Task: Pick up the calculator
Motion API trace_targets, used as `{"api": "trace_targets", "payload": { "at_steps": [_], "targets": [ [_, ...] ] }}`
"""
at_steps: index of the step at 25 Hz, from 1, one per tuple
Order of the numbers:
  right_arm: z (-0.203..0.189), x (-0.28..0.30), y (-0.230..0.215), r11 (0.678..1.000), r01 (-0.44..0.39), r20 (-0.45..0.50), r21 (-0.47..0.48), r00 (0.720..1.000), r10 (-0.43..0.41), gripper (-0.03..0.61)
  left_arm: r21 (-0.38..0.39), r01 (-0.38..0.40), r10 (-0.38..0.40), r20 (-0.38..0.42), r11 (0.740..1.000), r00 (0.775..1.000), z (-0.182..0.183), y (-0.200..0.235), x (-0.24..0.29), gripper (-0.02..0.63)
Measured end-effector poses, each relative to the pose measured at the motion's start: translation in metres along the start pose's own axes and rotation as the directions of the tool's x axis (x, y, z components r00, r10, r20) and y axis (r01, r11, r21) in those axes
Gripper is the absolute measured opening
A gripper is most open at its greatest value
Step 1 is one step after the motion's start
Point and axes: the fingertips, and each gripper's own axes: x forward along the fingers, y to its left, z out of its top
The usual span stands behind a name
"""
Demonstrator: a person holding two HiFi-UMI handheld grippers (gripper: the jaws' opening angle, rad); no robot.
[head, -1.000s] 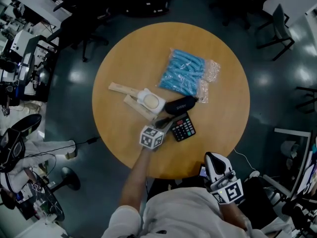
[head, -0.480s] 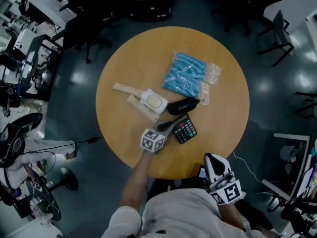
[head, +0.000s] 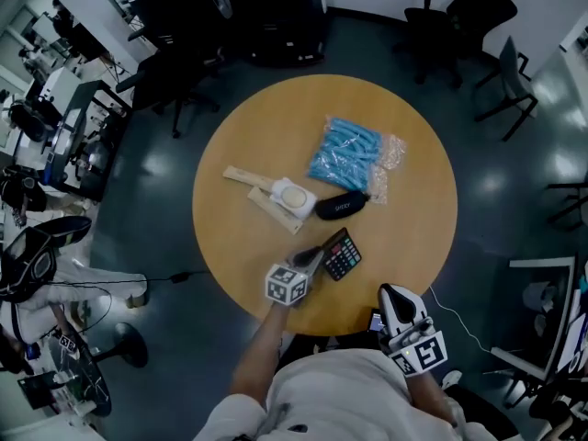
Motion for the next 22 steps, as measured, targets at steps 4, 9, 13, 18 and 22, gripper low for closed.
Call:
{"api": "trace_targets", "payload": {
  "at_steps": [4, 9, 13, 18, 22],
  "targets": [
    [0.010, -0.011, 0.007, 1.000, 0.000, 0.036, -0.015, 0.999, 0.000, 0.015, -0.012, -0.037, 0.038, 0.057, 0.999, 0.998, 0.007, -0.013, -0.040, 0.041],
    [0.017, -0.024, 0.016, 0.999, -0.019, 0.065, -0.027, 0.998, 0.021, 0.015, 0.052, -0.108, 0.097, 0.184, 0.993, 0.978, 0.027, -0.052, -0.101, 0.041],
    [0.015, -0.029, 0.014, 0.999, -0.035, 0.078, 0.023, 0.996, 0.033, 0.015, 0.022, -0.145, 0.136, 0.240, 0.989, 0.961, 0.028, -0.081, -0.137, 0.040],
    [0.005, -0.031, 0.023, 0.997, -0.063, 0.083, 0.037, 0.995, 0.059, 0.015, -0.035, -0.146, 0.150, 0.298, 0.989, 0.943, 0.025, -0.110, -0.171, 0.040],
    [-0.002, -0.046, 0.048, 0.998, -0.067, 0.085, -0.011, 0.994, 0.068, 0.015, -0.010, -0.110, 0.107, 0.350, 0.994, 0.931, 0.030, -0.139, -0.201, 0.041]
  ]
}}
